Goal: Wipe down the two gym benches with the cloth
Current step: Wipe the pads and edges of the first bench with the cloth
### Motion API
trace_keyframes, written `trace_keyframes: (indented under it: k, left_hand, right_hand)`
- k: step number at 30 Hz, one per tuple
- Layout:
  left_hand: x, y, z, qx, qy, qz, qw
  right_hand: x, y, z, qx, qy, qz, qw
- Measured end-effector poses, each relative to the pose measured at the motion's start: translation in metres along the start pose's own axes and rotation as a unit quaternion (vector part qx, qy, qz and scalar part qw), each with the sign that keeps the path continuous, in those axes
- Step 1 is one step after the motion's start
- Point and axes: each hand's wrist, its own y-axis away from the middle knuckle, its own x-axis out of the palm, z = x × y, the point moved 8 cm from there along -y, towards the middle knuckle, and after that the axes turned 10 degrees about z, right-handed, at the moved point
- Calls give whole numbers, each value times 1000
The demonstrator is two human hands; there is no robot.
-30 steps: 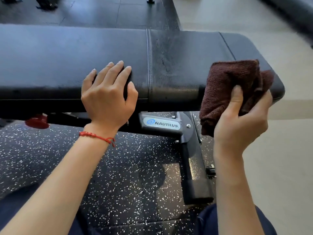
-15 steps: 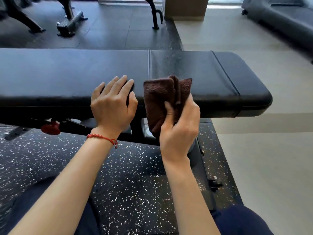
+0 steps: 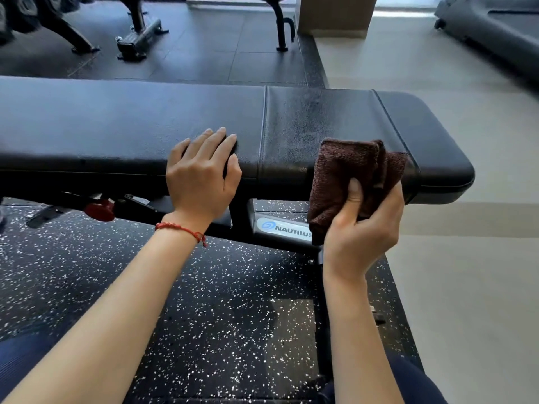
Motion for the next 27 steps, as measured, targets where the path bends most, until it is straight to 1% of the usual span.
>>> trace_keyframes:
  k: [3,5,12,16,20,27]
  left_hand:
    - [-6,2,2,21,24,9,999]
    - [-13,5,8,20,29,13,999]
    - [-28,33,68,-51,-19,59,997]
    - [-34,48,101,-56,-25,53,997]
    - [-36,55,132,-34,-19,49,998]
    - [-41,62,190,-40,-9,27,999]
  right_hand:
    - [3,2,4,13,-20,-6,1000]
    - [7,6,8,17,-31,-8,999]
    - [29,22,30,23,-51,0,998]
    - [52,44,49,15,-61,-1,998]
    - [70,66,68,2,-51,-29,998]
    - [113,107,111,-38,-60,-35,997]
